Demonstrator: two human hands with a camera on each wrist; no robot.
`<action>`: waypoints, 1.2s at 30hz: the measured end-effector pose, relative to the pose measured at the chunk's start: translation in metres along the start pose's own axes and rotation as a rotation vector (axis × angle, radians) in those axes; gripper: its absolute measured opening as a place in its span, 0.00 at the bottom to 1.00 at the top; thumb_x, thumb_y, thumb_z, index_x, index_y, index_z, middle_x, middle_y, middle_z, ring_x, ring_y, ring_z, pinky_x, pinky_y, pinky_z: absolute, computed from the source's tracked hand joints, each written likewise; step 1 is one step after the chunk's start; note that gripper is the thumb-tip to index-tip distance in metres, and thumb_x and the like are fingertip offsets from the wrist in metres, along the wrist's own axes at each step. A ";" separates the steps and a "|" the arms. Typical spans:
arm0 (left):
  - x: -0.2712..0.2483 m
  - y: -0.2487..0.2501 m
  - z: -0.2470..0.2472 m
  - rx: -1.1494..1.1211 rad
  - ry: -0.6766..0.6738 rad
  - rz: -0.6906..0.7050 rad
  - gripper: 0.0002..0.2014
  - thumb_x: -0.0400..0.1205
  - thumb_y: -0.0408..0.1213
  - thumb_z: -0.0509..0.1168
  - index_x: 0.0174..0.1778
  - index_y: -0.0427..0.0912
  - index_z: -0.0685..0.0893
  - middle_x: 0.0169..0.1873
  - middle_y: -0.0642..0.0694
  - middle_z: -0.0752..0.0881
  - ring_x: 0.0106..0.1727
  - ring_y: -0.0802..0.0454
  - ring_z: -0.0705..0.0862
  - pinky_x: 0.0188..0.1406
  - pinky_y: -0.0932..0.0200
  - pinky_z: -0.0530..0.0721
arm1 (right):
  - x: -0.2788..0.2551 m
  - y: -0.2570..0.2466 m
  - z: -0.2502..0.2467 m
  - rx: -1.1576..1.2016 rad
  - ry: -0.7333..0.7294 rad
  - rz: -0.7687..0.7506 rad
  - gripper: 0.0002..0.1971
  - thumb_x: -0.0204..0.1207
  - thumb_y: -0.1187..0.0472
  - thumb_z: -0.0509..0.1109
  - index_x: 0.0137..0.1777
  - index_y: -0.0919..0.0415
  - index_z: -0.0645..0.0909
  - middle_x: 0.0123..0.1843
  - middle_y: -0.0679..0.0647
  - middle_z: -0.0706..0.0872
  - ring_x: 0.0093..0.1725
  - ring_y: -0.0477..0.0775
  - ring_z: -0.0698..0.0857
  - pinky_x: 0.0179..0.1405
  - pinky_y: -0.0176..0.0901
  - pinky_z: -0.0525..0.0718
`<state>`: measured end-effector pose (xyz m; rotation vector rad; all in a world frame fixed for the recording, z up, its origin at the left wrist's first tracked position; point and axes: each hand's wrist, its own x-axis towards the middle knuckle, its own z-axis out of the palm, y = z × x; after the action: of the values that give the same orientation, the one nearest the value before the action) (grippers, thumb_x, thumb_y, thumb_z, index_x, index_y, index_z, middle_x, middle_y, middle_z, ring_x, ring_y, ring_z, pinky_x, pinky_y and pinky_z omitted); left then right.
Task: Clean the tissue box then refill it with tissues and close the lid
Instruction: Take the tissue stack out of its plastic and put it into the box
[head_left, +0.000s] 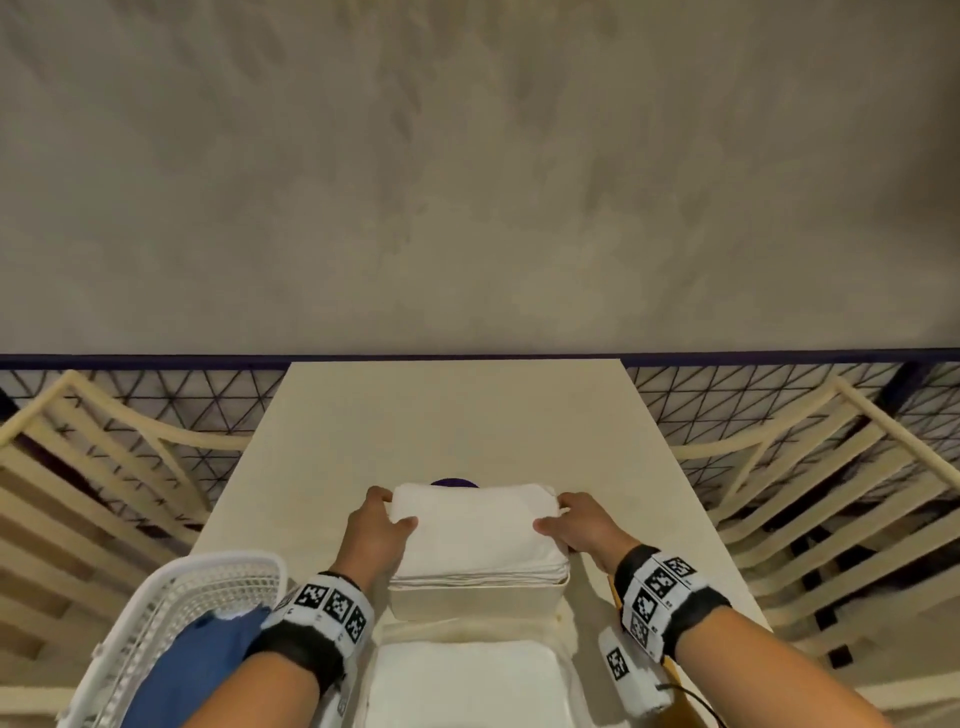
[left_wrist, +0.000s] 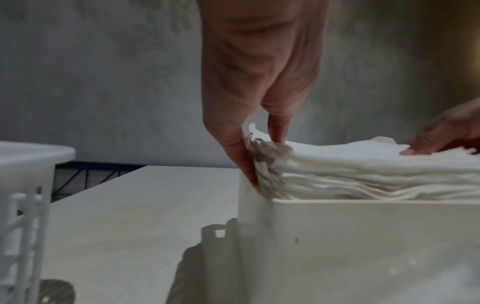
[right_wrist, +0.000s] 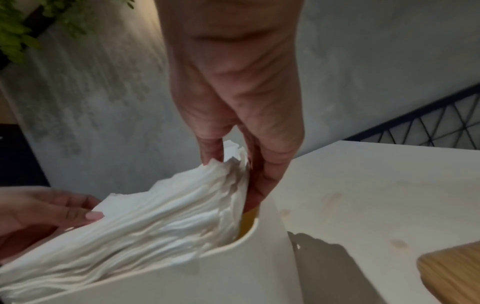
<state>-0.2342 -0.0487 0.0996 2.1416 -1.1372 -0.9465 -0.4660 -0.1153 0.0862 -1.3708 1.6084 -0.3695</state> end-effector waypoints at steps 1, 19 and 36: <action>0.000 -0.001 0.002 0.020 0.006 0.010 0.22 0.83 0.34 0.66 0.71 0.34 0.69 0.61 0.33 0.83 0.48 0.44 0.80 0.48 0.57 0.78 | 0.001 0.000 0.000 -0.031 0.002 -0.004 0.13 0.73 0.62 0.74 0.54 0.67 0.80 0.56 0.64 0.86 0.51 0.59 0.84 0.42 0.43 0.81; 0.007 0.000 -0.009 0.318 0.108 0.174 0.20 0.81 0.34 0.65 0.70 0.38 0.75 0.57 0.37 0.85 0.55 0.41 0.85 0.52 0.54 0.84 | 0.009 0.001 -0.013 -0.457 0.153 -0.191 0.34 0.67 0.51 0.78 0.71 0.62 0.72 0.65 0.61 0.75 0.64 0.61 0.78 0.57 0.43 0.76; 0.043 -0.020 0.051 1.172 -0.257 0.448 0.22 0.80 0.25 0.62 0.70 0.37 0.72 0.65 0.38 0.77 0.62 0.40 0.83 0.57 0.48 0.83 | 0.039 0.016 0.031 -1.482 -0.143 -0.538 0.29 0.73 0.62 0.68 0.74 0.59 0.65 0.66 0.65 0.78 0.66 0.64 0.77 0.80 0.55 0.48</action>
<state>-0.2469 -0.0818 0.0401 2.3518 -2.6249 -0.3255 -0.4471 -0.1339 0.0413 -2.8285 1.2744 0.8103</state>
